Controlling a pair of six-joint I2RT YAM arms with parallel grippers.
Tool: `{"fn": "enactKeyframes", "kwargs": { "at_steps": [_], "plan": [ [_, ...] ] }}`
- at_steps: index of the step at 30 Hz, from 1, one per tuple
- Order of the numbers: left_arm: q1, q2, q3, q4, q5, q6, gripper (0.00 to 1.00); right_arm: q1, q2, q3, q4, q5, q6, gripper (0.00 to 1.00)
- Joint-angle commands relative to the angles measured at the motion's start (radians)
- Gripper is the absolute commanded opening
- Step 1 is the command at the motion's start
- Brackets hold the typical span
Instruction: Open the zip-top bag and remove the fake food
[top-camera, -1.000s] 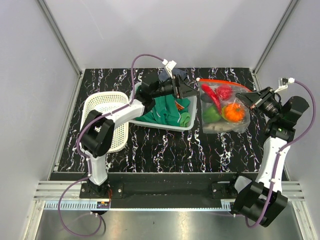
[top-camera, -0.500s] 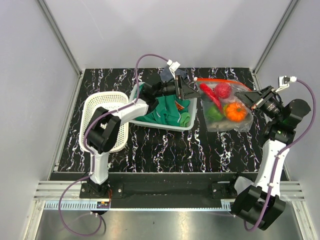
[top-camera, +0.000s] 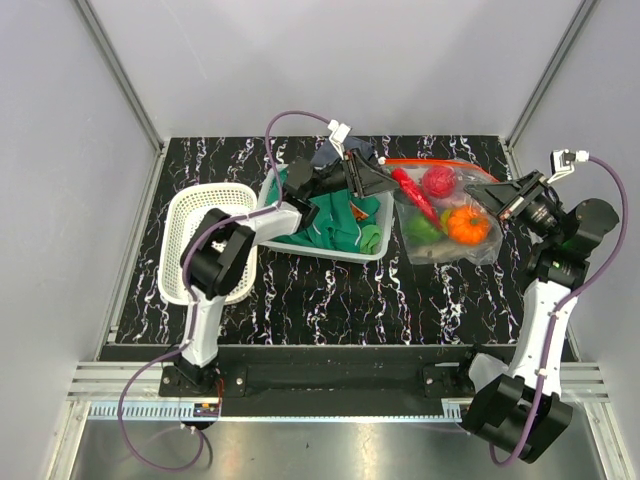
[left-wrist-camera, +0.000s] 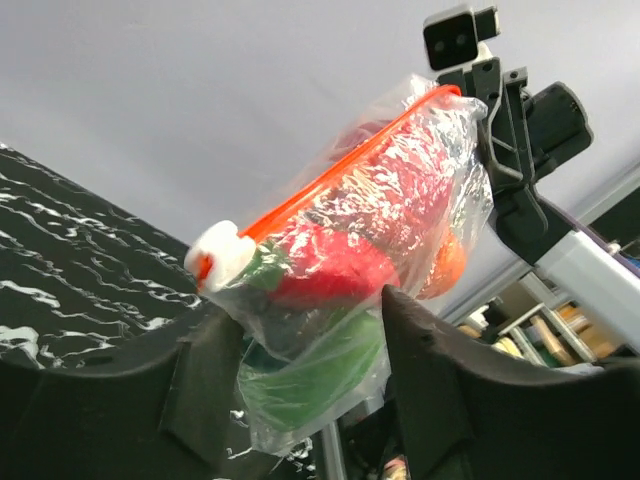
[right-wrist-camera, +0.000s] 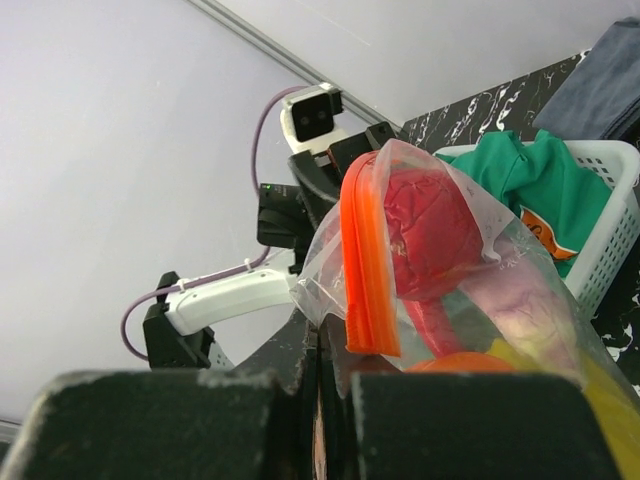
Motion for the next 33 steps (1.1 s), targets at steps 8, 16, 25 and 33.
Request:
{"fn": "enactKeyframes", "kwargs": {
  "at_steps": [8, 16, 25, 33],
  "plan": [
    [0.012, -0.052, -0.065, 0.150, 0.007, -0.008, 0.19, 0.015, -0.017, 0.078, -0.260, 0.036, -0.252, 0.02],
    [-0.002, -0.155, -0.165, -0.001, -0.047, 0.084, 0.00, 0.016, 0.028, 0.249, -0.900, 0.331, -0.665, 0.63],
    [-0.050, -0.231, -0.217, -0.254, -0.064, 0.233, 0.00, 0.129, 0.066, 0.421, -1.088, 0.639, -0.880, 0.84],
    [-0.050, -0.346, -0.335, -0.303, -0.076, 0.265, 0.00, 0.206, 0.210, 0.591, -1.201, 0.814, -0.960, 0.99]
  ]
}}
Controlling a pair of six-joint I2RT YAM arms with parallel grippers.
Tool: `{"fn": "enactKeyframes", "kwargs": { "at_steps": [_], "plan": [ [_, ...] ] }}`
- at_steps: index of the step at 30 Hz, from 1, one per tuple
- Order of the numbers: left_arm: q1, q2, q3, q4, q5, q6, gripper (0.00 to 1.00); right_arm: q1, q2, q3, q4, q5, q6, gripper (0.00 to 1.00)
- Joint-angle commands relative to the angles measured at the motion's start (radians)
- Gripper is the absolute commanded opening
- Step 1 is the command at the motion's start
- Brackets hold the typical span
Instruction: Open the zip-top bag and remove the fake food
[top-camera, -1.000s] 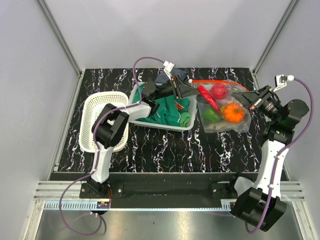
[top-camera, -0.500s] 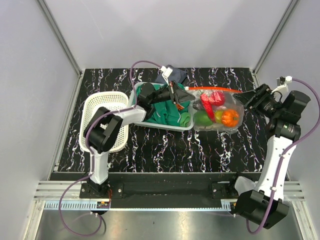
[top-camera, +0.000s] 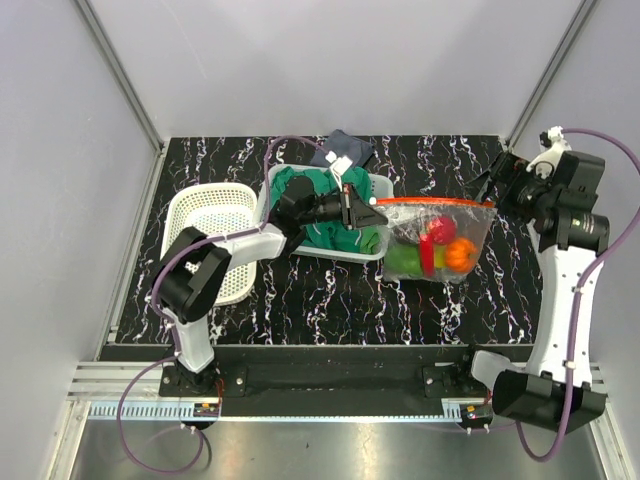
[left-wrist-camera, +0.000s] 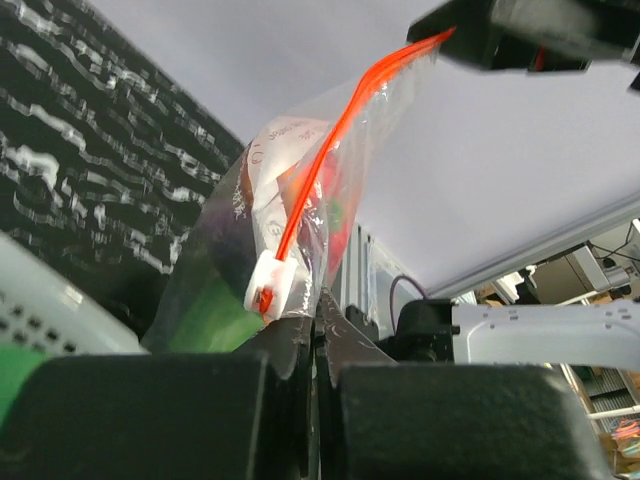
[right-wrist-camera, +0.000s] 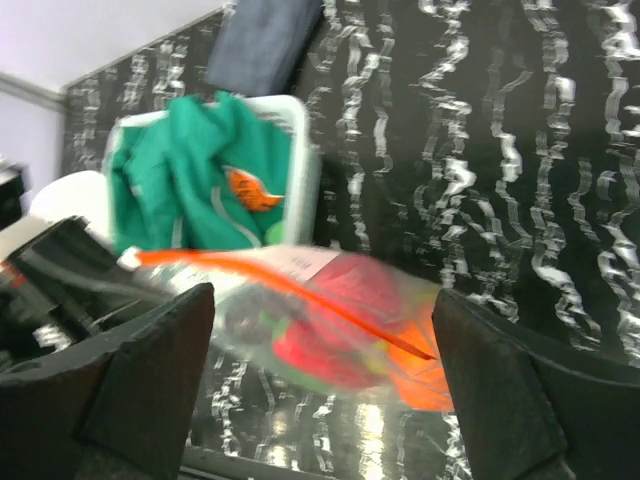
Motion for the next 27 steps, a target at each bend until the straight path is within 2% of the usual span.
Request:
{"fn": "enactKeyframes", "kwargs": {
  "at_steps": [1, 5, 7, 10, 12, 16, 17, 21, 23, 27],
  "plan": [
    [0.002, -0.124, -0.045, -0.002, -0.029, 0.052, 0.00, 0.012, 0.065, 0.101, -0.088, 0.146, -0.073, 1.00],
    [0.000, -0.161, -0.065, -0.100, -0.044, 0.092, 0.00, 0.012, 0.079, 0.101, -0.090, 0.163, -0.083, 1.00],
    [-0.006, -0.168, -0.072, -0.120, -0.033, 0.098, 0.00, 0.022, 0.077, 0.092, -0.075, 0.064, -0.102, 1.00],
    [-0.012, -0.187, -0.081, -0.161, -0.030, 0.118, 0.00, 0.122, 0.086, 0.080, -0.046, -0.019, -0.101, 1.00],
    [-0.012, -0.200, -0.082, -0.188, -0.023, 0.140, 0.00, 0.191, 0.105, 0.040, 0.032, -0.187, -0.098, 1.00],
    [-0.012, -0.226, -0.085, -0.284, 0.029, 0.174, 0.00, 0.367, 0.137, -0.012, 0.106, -0.231, -0.174, 1.00],
    [-0.014, -0.236, -0.090, -0.286, 0.043, 0.175, 0.00, 0.398, 0.163, -0.023, 0.123, -0.283, -0.199, 0.99],
    [-0.015, -0.260, -0.113, -0.333, 0.046, 0.216, 0.00, 0.403, 0.246, -0.069, 0.252, -0.380, -0.181, 0.84],
    [-0.015, -0.264, -0.093, -0.411, 0.043, 0.258, 0.00, 0.410, 0.278, -0.074, 0.272, -0.421, -0.188, 0.73],
    [-0.018, -0.263, -0.062, -0.528, 0.017, 0.305, 0.00, 0.418, 0.251, -0.135, 0.345, -0.423, -0.167, 0.63]
  ]
}}
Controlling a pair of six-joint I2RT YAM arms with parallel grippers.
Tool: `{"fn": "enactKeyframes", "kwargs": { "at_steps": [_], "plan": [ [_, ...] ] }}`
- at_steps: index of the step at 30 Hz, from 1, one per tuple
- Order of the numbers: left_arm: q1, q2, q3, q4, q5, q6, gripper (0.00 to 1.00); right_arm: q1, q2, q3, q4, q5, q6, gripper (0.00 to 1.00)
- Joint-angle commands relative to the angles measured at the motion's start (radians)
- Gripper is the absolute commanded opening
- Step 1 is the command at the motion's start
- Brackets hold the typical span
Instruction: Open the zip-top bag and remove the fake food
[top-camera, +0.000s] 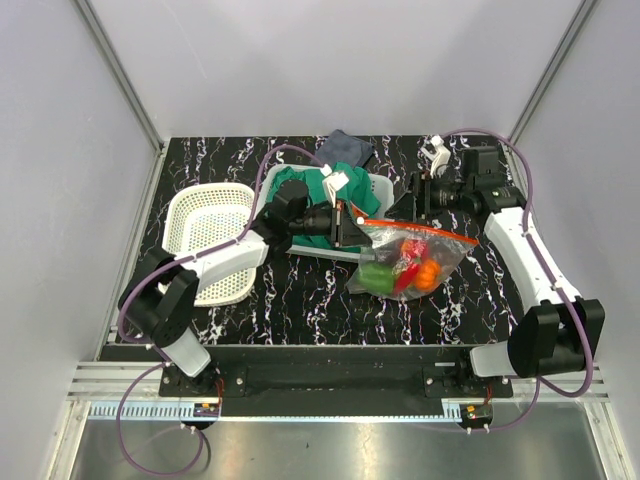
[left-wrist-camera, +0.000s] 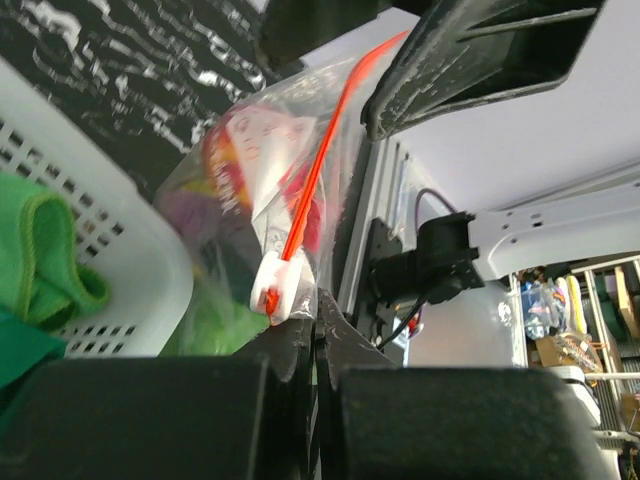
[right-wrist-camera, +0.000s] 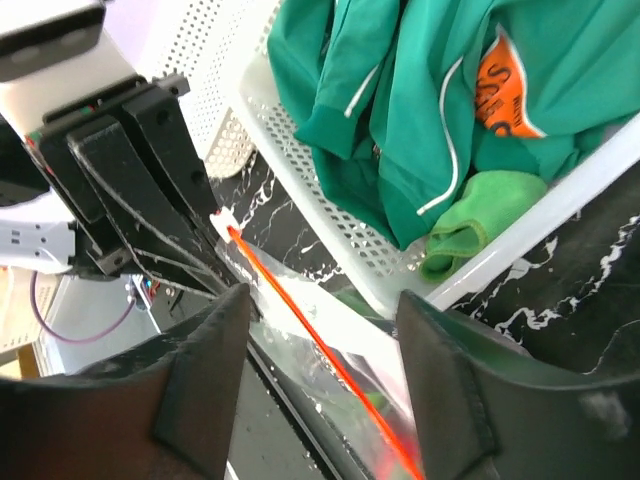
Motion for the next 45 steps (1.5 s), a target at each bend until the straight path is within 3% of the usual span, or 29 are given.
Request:
{"fn": "enactKeyframes", "kwargs": {
  "at_steps": [1, 3, 19, 23, 26, 28, 31, 33, 36, 39, 45],
  "plan": [
    [-0.009, -0.033, 0.051, -0.113, 0.004, 0.083, 0.00, 0.012, -0.047, -0.051, 0.153, -0.097, 0.011, 0.60],
    [-0.015, -0.033, 0.052, -0.118, -0.005, 0.083, 0.00, 0.015, -0.043, -0.072, 0.180, -0.154, 0.022, 0.54],
    [-0.030, -0.038, 0.071, -0.121, -0.012, 0.093, 0.00, 0.093, -0.026, -0.207, 0.318, -0.220, 0.088, 0.37],
    [-0.029, -0.041, 0.086, -0.152, -0.040, 0.103, 0.00, 0.096, -0.029, -0.212, 0.331, -0.204, 0.088, 0.00],
    [-0.029, -0.049, 0.092, -0.196, -0.069, 0.116, 0.00, 0.096, -0.061, -0.219, 0.334, -0.149, 0.083, 0.00],
    [-0.027, -0.059, 0.089, -0.227, -0.083, 0.124, 0.11, 0.096, -0.087, -0.221, 0.345, -0.145, 0.089, 0.00],
    [-0.027, -0.073, 0.046, -0.175, -0.097, 0.092, 0.33, 0.094, -0.099, -0.215, 0.350, -0.154, 0.109, 0.00],
    [-0.027, -0.075, 0.017, -0.123, -0.097, 0.061, 0.42, 0.096, -0.101, -0.216, 0.348, -0.151, 0.112, 0.00],
    [-0.027, -0.070, -0.009, -0.037, -0.080, 0.009, 0.45, 0.096, -0.099, -0.224, 0.348, -0.163, 0.116, 0.00],
    [-0.026, -0.072, -0.026, 0.025, -0.072, -0.017, 0.40, 0.096, -0.107, -0.235, 0.348, -0.162, 0.116, 0.00],
    [0.016, -0.099, -0.058, 0.057, -0.072, -0.032, 0.04, 0.094, -0.138, -0.241, 0.324, -0.154, 0.105, 0.00]
  ]
}}
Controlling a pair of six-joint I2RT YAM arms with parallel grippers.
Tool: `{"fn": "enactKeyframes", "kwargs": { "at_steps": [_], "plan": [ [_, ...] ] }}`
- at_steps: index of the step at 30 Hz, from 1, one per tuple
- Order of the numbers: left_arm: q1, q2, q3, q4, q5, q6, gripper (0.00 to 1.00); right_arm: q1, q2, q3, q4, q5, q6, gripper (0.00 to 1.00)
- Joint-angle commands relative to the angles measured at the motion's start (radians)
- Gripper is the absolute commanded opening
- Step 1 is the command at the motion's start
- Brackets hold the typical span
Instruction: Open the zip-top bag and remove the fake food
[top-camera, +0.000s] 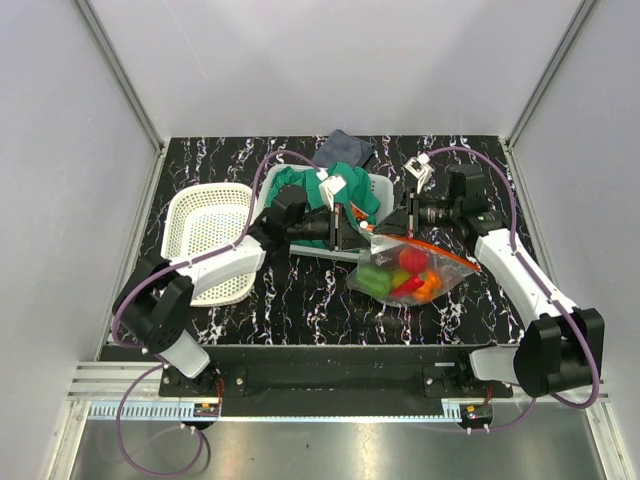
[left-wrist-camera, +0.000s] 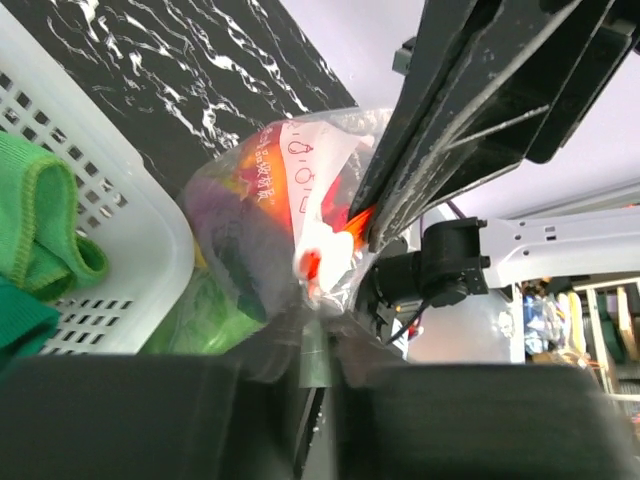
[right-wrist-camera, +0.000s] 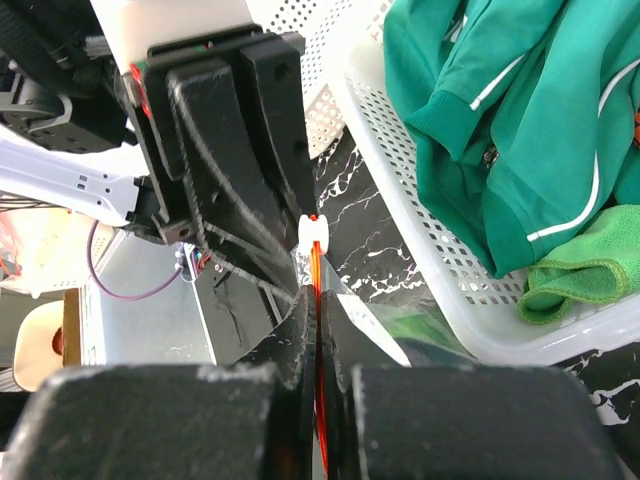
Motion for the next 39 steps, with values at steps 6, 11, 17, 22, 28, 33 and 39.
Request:
{"fn": "enactKeyframes", "kwargs": {
  "at_steps": [6, 11, 17, 22, 28, 33, 39],
  "plan": [
    [0.037, -0.073, -0.043, 0.137, 0.006, -0.028, 0.00, 0.015, -0.021, 0.053, -0.053, 0.023, -0.009, 0.38],
    [0.036, -0.063, -0.043, 0.171, 0.025, -0.057, 0.00, 0.027, -0.008, 0.068, -0.062, 0.051, -0.020, 0.63],
    [0.034, -0.057, -0.043, 0.168, 0.025, -0.068, 0.00, 0.055, 0.013, 0.111, -0.060, 0.083, 0.000, 0.69],
    [0.030, -0.053, -0.036, 0.157, 0.019, -0.073, 0.00, 0.107, 0.012, 0.133, -0.070, 0.222, 0.005, 0.73],
    [0.023, -0.039, -0.016, 0.154, 0.025, -0.076, 0.00, 0.127, -0.004, 0.145, -0.076, 0.336, 0.013, 0.58],
    [0.017, -0.019, -0.002, 0.156, 0.029, -0.077, 0.00, 0.127, -0.011, 0.151, -0.080, 0.359, 0.010, 0.55],
    [0.014, -0.008, 0.004, 0.146, 0.028, -0.071, 0.00, 0.127, -0.008, 0.162, -0.082, 0.356, 0.005, 0.50]
  ]
}}
